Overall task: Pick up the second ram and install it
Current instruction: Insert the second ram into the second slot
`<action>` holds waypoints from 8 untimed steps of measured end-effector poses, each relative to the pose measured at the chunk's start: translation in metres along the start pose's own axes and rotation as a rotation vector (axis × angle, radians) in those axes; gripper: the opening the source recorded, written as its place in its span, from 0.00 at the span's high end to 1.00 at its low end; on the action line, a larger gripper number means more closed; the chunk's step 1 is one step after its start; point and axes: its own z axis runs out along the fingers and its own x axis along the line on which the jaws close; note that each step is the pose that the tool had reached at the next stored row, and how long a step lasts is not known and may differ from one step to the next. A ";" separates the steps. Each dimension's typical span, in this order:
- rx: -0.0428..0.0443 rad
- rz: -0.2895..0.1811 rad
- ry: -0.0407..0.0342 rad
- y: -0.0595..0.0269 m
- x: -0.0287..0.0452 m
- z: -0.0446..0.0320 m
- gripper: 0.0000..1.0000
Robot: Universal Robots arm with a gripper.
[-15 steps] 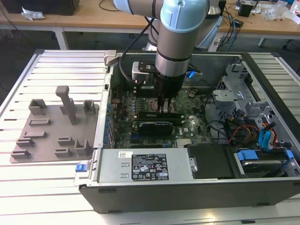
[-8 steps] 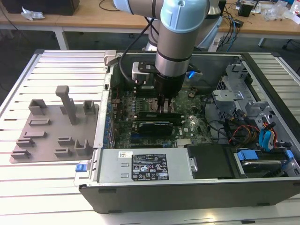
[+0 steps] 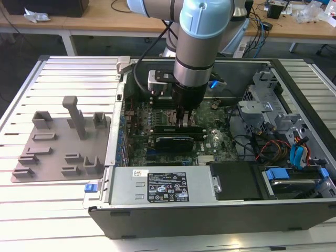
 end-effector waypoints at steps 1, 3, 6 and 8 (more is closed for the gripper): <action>0.0004 0.000 -0.0005 0.0000 -0.0003 -0.0018 0.87; -0.0002 0.000 0.0003 0.0001 -0.0001 -0.0022 0.87; -0.0002 0.000 0.0008 0.0001 -0.0001 -0.0026 0.73; -0.0002 0.000 0.0012 0.0007 -0.0008 -0.0148 0.73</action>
